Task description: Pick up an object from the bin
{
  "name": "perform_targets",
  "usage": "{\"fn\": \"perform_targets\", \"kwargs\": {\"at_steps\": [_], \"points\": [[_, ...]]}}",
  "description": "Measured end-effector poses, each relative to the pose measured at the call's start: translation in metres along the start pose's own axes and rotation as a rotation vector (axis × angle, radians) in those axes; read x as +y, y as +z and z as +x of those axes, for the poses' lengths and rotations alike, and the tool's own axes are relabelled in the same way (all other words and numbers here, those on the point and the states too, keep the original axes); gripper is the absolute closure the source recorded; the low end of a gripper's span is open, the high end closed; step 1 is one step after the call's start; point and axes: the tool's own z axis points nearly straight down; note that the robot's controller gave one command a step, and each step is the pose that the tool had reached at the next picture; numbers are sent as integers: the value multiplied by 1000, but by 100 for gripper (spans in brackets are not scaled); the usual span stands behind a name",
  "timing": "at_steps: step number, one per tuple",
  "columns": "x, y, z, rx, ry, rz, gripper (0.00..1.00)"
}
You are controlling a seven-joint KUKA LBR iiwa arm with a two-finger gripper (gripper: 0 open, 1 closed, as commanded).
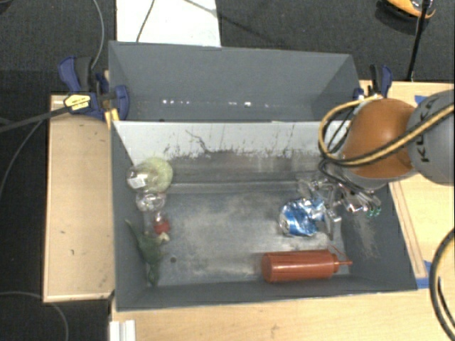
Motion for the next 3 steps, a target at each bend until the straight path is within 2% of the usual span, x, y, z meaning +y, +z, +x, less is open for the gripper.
{"fn": "perform_targets", "kwargs": {"at_steps": [1, 2, 3], "points": [[-4, 0, -6, -5, -84, -1, 0], [-15, 1, -15, 18, 101, -16, 100], [-15, 1, -15, 18, 101, -17, 100]]}}
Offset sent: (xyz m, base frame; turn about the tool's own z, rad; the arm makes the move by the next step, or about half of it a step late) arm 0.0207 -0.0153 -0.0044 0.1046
